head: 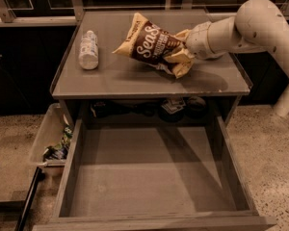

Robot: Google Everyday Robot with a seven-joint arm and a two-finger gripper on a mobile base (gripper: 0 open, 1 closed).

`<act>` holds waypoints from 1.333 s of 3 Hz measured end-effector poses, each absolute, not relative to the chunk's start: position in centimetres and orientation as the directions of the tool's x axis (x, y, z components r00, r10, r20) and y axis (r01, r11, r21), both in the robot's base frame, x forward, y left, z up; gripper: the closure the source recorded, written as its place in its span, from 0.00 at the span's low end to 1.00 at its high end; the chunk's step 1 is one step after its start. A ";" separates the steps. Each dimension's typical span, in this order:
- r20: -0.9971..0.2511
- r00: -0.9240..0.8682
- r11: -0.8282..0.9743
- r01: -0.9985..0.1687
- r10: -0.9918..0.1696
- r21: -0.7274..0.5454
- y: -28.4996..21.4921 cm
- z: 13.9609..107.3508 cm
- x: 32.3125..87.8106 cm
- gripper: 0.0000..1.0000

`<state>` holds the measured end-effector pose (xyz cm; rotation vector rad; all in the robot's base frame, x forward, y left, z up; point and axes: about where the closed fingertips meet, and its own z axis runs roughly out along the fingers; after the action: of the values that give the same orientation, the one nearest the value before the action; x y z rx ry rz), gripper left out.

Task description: Pick brown chip bag from top drawer and place on counter

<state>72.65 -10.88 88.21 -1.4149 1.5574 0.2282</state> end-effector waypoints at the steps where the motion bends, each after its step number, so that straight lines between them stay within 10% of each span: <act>1: -0.731 0.173 0.284 -0.844 -0.660 -0.456 -10.3 88.0 72.6 0.90; 4: -0.731 0.173 0.283 -0.844 -0.660 -0.456 -10.3 87.9 72.6 0.20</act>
Offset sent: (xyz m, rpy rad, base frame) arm -0.0003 0.0056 -0.0025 -0.0108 -0.0024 0.0178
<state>72.62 -10.31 87.95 -1.4376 1.5467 0.2292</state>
